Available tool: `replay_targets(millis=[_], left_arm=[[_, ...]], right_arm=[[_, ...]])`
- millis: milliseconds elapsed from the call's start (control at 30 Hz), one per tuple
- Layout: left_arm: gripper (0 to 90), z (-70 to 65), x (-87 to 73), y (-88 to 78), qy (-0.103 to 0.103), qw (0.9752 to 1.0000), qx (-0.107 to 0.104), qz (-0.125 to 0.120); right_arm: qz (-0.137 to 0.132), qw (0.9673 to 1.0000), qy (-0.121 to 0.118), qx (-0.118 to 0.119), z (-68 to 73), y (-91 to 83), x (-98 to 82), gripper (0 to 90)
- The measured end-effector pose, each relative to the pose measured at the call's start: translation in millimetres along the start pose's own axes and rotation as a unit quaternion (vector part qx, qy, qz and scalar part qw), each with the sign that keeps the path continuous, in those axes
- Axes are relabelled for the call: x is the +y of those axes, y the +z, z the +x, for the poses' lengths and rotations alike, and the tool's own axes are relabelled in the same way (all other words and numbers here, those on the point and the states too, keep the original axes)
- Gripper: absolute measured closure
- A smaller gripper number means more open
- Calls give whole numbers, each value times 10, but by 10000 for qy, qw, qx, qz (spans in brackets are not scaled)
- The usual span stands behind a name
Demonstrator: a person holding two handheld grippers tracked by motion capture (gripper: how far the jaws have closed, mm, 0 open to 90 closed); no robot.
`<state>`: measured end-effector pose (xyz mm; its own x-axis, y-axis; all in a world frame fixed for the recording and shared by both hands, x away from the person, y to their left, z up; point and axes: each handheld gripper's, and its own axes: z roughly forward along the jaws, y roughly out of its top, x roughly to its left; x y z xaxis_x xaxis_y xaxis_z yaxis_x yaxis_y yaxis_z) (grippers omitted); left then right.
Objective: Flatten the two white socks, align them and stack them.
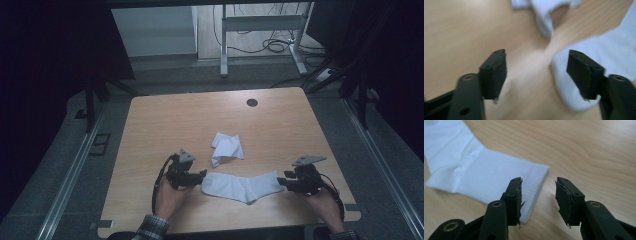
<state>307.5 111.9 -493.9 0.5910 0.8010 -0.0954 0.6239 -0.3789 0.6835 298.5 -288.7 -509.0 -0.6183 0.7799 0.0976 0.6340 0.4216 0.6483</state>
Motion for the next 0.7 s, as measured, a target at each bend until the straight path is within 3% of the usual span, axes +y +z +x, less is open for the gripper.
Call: replay_targets(millis=[133, 200, 300, 500, 567, 600, 667, 700], left_arm=[[427, 16, 278, 87, 43, 9998, -169, -53], [454, 23, 405, 169, -78, 9996, -275, -80], [473, 46, 570, 343, -194, 9995, -264, -20], [467, 84, 631, 730, -420, 9979, -265, 416], [594, 57, 582, 828, -364, 9971, -300, 603], [682, 32, 547, 866, -379, 9961, -455, 650], [837, 31, 549, 859, -406, 9956, -555, 637], [837, 25, 561, 847, -471, 9952, -629, 579]], right_arm=[[-155, 9997, 193, 5, -56, -20, -4, 551], [-203, 9994, 272, -20, -83, -37, -25, 546], [-234, 9992, 329, -82, -116, -51, -58, 537], [-355, 9981, 482, -110, -182, -80, -101, 504], [-310, 9983, 491, -104, -191, -65, -117, 501], [-293, 9982, 509, -95, -192, -55, -125, 501], [-271, 9983, 512, -100, -198, -43, -136, 501], [-271, 9983, 512, -100, -198, -43, -136, 501]])
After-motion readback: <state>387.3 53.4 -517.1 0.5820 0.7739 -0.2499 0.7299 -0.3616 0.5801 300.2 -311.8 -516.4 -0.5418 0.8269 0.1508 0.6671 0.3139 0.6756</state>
